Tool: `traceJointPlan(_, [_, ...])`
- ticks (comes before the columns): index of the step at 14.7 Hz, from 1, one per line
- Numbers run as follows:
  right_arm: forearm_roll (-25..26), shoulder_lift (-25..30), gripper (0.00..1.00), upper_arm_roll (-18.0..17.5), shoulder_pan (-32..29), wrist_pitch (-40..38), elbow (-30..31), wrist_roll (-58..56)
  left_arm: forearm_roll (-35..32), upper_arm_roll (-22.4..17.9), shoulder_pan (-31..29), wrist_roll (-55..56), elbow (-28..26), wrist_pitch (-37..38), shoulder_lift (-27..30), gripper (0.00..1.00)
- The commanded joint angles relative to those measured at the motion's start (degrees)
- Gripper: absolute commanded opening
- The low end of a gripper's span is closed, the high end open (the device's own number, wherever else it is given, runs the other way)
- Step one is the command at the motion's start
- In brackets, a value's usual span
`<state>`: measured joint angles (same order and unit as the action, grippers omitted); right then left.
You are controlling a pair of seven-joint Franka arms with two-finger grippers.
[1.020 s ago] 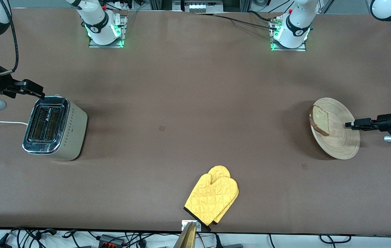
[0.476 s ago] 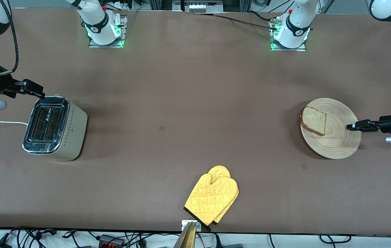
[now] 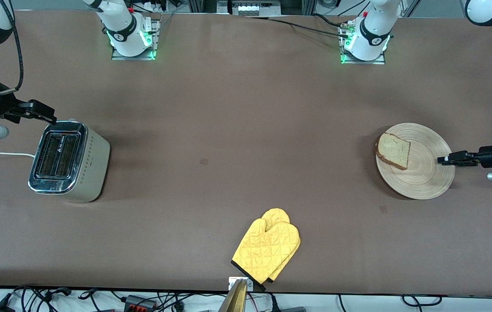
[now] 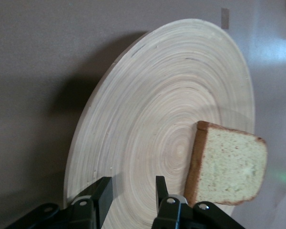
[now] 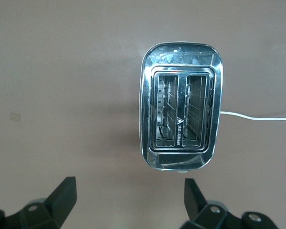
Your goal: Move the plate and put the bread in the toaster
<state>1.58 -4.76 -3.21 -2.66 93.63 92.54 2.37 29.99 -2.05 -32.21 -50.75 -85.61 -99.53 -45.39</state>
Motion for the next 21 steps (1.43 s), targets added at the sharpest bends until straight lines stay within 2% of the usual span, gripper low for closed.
traceJointPlan(1, [-0.35, -0.07, 1.0, -0.04, -0.15, -0.82, -0.78, -0.61, -1.16, -0.58, -0.05, 1.61, 1.93, 2.5, 0.65, 0.49])
traceJointPlan(4, [-0.35, -0.07, 1.0, -0.04, -0.15, -0.82, -0.78, -0.61, -2.38, -1.02, -0.49, 1.8, 4.3, 4.17, 0.48, 0.49])
traceJointPlan(13, [-0.35, -0.16, 1.0, -0.04, -0.24, -0.91, -0.78, -0.61, -2.22, -0.94, -2.95, 0.57, 4.48, 4.08, -1.28, 0.49])
traceJointPlan(14, [-0.35, -0.16, 1.0, -0.04, -0.24, -0.91, -0.78, -0.61, -1.87, -0.93, -3.21, -0.74, 4.57, 4.09, -1.45, 0.51])
traceJointPlan(17, [-0.35, -0.16, 1.0, 0.05, -0.24, -0.91, -0.78, -0.7, -2.12, -0.93, -3.21, -1.54, 7.46, 4.08, -1.37, 0.54])
traceJointPlan(21, [-0.44, -0.25, 1.0, 0.13, -0.32, -0.82, -0.78, -1.75, -1.86, -0.93, -3.48, -1.55, 7.56, 4.0, -1.46, 0.54])
